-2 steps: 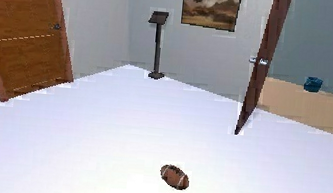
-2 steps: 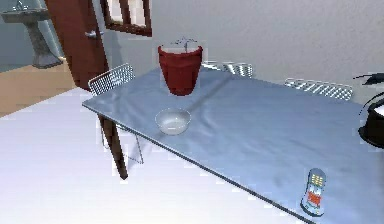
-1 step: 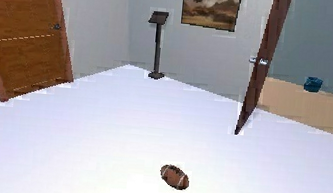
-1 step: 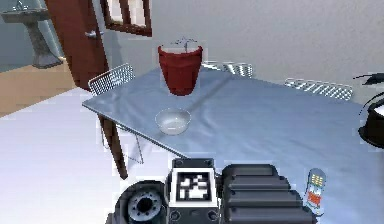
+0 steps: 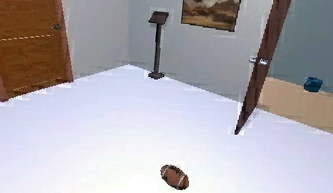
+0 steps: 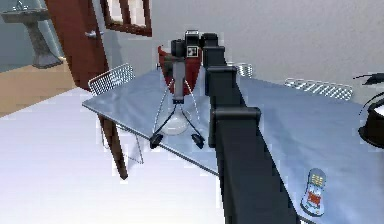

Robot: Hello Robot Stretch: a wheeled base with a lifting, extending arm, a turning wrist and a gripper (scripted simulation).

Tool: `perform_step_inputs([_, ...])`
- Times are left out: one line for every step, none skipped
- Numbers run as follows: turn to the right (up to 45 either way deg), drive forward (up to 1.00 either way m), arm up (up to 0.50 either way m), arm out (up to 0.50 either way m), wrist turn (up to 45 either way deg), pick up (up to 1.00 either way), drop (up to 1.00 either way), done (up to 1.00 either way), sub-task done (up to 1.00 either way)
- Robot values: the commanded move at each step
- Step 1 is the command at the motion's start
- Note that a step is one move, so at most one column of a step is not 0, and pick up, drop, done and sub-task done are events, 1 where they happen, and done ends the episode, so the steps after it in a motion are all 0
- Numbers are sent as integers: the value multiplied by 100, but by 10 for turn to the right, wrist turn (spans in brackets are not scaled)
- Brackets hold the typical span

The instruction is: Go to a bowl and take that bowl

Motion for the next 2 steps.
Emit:
perform_step_inputs([0, 0, 0, 0, 450, 0, 0, 0, 0])
perform_step_inputs([0, 0, 0, 0, 450, 0, 0, 0, 0])
